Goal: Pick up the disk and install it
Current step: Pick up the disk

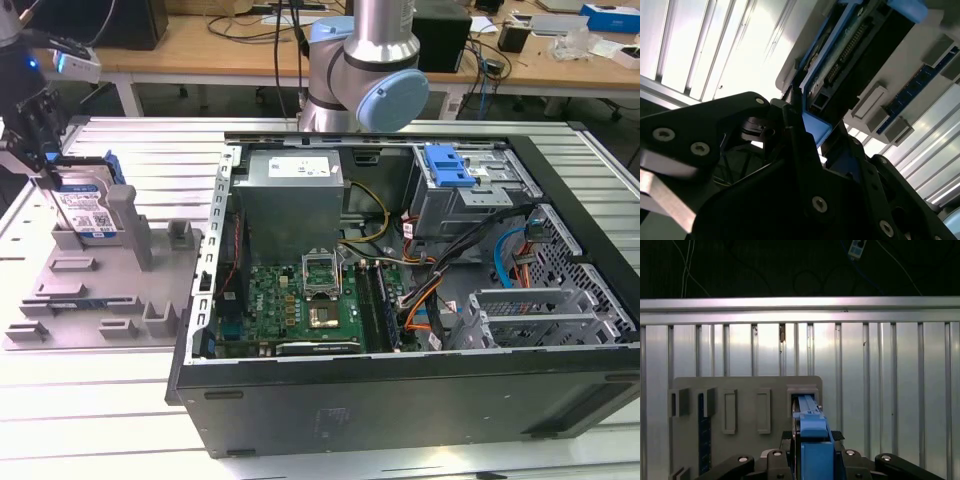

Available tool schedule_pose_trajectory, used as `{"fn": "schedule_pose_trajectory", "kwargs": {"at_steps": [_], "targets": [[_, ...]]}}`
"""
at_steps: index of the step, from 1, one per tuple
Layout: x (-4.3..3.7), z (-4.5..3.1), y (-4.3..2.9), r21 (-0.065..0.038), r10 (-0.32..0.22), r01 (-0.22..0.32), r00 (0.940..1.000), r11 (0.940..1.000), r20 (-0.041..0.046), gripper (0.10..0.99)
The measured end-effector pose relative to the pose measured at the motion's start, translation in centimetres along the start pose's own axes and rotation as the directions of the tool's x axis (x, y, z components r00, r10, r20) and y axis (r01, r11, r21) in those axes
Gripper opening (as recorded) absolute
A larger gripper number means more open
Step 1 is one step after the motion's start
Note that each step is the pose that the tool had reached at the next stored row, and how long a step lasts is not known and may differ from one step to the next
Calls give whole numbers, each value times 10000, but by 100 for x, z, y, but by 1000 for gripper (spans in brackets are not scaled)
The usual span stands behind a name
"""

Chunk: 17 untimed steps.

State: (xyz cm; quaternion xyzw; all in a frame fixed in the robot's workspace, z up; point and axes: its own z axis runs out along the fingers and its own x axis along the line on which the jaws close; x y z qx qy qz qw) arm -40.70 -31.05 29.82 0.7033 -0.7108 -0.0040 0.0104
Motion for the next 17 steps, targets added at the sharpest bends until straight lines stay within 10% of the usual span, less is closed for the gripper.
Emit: {"fn": "schedule_pose_trajectory", "kwargs": {"at_steps": [17], "targets": [[0,6,0,1,-1,1,10000,10000,0,369]]}}
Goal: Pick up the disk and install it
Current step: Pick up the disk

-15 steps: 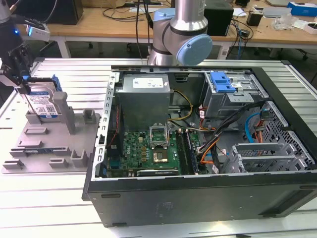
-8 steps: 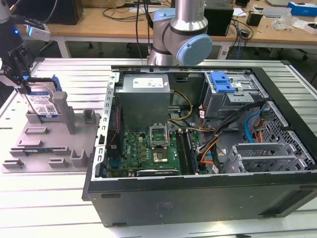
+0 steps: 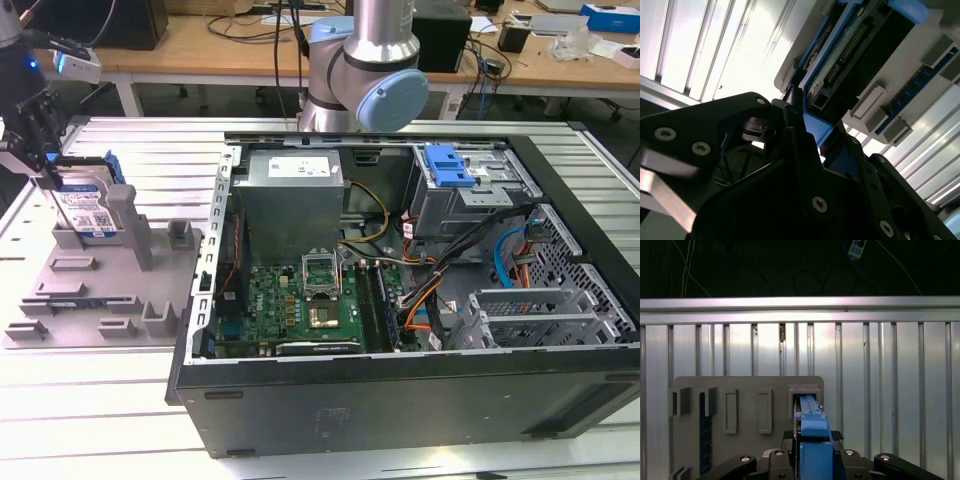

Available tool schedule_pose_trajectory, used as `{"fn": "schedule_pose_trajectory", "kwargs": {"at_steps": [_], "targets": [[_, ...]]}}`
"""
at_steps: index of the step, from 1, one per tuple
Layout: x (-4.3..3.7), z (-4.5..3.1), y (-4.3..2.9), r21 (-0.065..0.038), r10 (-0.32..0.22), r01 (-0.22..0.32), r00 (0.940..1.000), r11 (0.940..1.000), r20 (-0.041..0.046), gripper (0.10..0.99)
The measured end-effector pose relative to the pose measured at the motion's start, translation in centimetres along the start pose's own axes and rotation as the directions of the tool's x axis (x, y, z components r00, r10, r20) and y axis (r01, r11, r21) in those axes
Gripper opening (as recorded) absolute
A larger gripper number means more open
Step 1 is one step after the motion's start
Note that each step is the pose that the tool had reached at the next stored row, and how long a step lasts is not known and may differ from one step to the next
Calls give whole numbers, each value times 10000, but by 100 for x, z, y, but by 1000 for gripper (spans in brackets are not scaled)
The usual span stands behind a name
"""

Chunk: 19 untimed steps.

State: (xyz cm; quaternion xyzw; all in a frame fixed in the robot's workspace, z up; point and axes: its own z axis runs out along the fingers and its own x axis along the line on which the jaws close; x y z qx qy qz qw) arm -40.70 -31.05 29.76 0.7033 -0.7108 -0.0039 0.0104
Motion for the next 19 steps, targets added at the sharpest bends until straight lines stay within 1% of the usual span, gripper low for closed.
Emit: {"fn": "schedule_pose_trajectory", "kwargs": {"at_steps": [1,3,11,14,15,17,18,19], "targets": [[0,1,2,8,0,0,10000,10000,1,369],[0,0,9,73,1,-1,10000,10000,1,369],[0,1,10,72,1,-1,10000,10000,0,369],[0,-29,11,73,1,-1,10000,10000,15,369],[0,-43,11,71,0,-1,10000,10000,19,369],[1,-115,13,71,1,-1,10000,10000,34,369],[2,-159,13,72,0,-1,10000,10000,36,369],[3,-229,15,71,1,-1,10000,10000,37,369]]}}
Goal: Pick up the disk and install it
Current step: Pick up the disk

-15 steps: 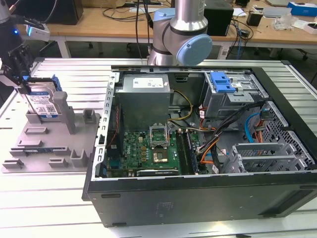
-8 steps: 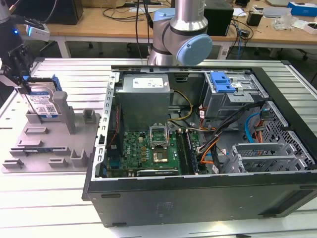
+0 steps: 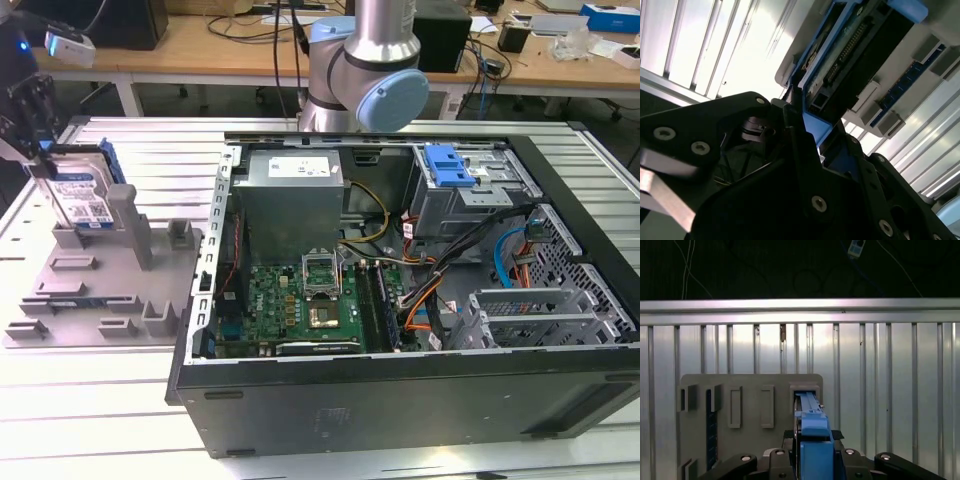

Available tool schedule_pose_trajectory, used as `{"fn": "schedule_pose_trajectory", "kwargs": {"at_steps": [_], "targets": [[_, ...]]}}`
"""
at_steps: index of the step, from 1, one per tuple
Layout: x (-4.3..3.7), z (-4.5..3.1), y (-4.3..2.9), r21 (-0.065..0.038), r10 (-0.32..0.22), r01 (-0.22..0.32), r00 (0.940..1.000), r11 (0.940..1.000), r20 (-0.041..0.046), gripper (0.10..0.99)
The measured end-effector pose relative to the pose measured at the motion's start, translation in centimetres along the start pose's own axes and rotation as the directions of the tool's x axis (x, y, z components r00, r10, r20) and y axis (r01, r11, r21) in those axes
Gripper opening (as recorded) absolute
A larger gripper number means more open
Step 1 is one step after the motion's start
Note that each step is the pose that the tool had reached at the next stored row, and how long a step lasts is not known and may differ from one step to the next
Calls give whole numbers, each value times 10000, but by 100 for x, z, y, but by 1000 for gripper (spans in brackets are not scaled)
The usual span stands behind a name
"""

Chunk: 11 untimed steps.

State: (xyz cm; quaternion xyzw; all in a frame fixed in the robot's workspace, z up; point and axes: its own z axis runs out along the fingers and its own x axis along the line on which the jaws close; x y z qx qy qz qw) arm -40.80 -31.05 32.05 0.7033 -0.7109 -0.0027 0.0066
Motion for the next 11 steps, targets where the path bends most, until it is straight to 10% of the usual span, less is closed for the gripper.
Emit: {"fn": "schedule_pose_trajectory", "kwargs": {"at_steps": [11], "targets": [[3,-537,7,0,0,0,10000,10000,0,369]]}}
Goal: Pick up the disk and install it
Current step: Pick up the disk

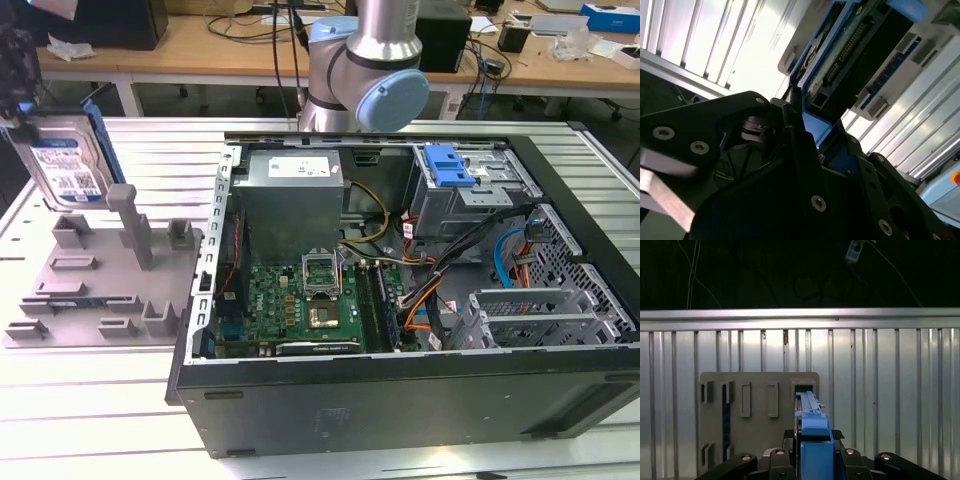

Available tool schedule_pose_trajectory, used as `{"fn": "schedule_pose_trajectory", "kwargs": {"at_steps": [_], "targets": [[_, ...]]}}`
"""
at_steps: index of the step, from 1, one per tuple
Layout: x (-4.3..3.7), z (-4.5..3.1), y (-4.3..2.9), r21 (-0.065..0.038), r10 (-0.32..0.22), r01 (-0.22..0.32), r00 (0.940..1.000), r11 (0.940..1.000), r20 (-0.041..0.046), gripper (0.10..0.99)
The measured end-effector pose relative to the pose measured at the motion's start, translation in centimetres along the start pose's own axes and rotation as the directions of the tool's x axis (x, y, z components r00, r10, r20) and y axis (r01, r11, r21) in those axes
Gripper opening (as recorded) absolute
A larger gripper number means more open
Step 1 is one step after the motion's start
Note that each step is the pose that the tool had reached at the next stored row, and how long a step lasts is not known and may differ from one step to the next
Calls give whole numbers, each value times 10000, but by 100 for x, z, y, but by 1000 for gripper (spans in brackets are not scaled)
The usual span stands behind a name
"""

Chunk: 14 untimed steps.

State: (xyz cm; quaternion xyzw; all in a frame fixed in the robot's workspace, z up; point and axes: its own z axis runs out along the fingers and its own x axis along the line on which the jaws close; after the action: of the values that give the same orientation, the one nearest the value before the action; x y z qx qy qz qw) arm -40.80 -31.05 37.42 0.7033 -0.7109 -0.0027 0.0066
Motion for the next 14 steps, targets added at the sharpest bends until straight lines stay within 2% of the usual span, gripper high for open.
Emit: {"fn": "schedule_pose_trajectory", "kwargs": {"at_steps": [1,3,6,8,12,14], "targets": [[0,-52,1,0,0,0,10000,10000,0,369],[1,-216,3,-1,0,0,10000,10000,0,369],[2,-373,5,0,0,0,10000,10000,0,369],[3,-561,7,1,0,0,10000,10000,1,369],[4,-763,10,0,-1,1,10000,10000,1,369],[5,-943,12,0,0,0,10000,10000,1,369]]}}
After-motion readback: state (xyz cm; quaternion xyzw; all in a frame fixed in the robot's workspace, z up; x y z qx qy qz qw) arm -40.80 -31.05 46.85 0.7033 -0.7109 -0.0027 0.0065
